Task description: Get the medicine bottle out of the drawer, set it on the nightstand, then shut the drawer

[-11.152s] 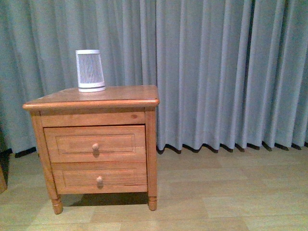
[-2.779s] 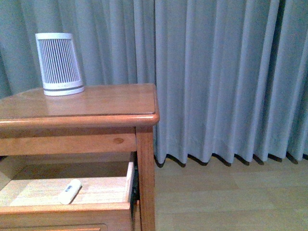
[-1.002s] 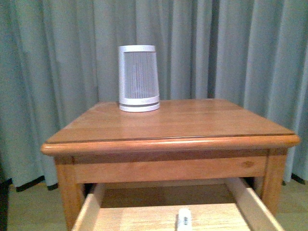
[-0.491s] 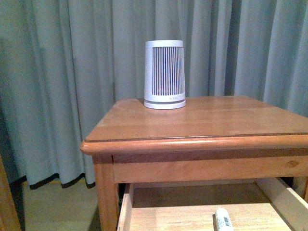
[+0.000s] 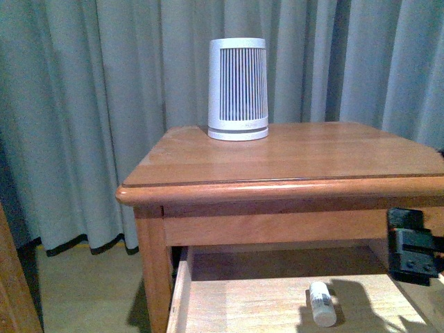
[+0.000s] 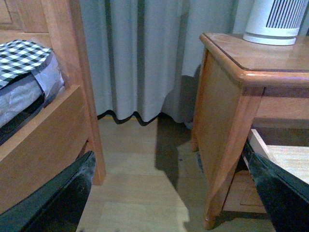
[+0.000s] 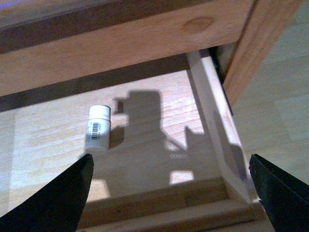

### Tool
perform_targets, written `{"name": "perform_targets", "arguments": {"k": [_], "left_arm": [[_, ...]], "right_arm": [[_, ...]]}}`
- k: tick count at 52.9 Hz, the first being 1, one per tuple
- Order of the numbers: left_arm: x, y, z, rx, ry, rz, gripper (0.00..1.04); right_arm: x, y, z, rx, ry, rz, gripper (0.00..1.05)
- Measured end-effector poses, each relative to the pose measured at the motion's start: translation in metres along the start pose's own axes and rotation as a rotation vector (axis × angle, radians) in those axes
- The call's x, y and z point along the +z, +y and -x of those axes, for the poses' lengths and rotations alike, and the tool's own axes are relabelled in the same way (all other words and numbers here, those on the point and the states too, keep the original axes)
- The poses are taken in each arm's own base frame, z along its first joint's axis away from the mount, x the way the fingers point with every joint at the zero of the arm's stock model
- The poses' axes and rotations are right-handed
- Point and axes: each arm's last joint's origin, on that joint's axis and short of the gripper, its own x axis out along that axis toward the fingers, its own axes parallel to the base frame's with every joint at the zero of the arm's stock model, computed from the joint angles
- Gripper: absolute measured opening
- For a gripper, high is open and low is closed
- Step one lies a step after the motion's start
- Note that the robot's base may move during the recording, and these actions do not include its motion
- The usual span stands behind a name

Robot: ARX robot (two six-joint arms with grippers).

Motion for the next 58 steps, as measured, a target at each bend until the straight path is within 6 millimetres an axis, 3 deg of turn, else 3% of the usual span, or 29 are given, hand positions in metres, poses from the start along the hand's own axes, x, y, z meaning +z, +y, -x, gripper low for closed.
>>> {"name": "perform_targets", "arguments": {"k": [17, 27, 40, 58], "left_arm": [[0.000, 0.000, 0.000, 0.000, 0.000, 0.000, 0.98], [0.000, 0.000, 0.000, 0.000, 0.000, 0.000, 0.98], [0.000, 0.000, 0.000, 0.000, 0.000, 0.000, 0.98], [0.000, 0.000, 0.000, 0.000, 0.000, 0.000, 0.98]], "right_arm": [[-0.002, 0.040, -0.048, 0.030, 0.026, 0.071, 0.98], [-0.023, 0.057, -0.064, 0.057, 0.005, 0.111, 0.98], [-0.057, 0.054, -0.072, 0.052, 0.025, 0.116, 0.98], [-0.075, 0.052, -0.066, -0.034, 0.091, 0.077, 0.98]]}}
